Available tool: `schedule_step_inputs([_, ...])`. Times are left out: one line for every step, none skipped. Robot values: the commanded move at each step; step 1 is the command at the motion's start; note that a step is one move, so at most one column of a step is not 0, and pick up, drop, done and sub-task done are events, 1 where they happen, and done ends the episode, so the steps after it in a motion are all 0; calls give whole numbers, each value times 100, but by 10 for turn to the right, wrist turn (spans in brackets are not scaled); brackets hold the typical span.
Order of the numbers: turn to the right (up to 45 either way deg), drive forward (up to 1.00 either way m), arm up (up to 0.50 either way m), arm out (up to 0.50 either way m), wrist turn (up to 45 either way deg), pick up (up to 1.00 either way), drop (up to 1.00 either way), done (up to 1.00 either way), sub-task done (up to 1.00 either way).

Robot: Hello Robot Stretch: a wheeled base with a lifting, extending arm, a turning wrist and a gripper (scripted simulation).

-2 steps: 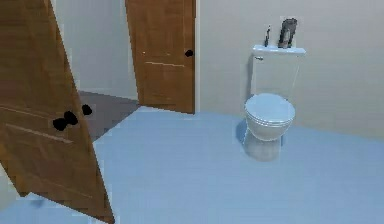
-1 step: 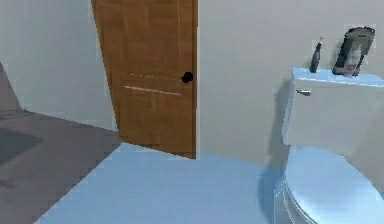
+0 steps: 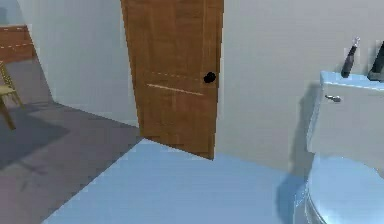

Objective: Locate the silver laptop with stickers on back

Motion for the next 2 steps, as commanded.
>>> schedule_step_inputs([0, 40, 0, 0, 0, 0, 0, 0, 0])
schedule_step_inputs([-420, 0, 0, 0, 0, 0, 0, 0, 0])
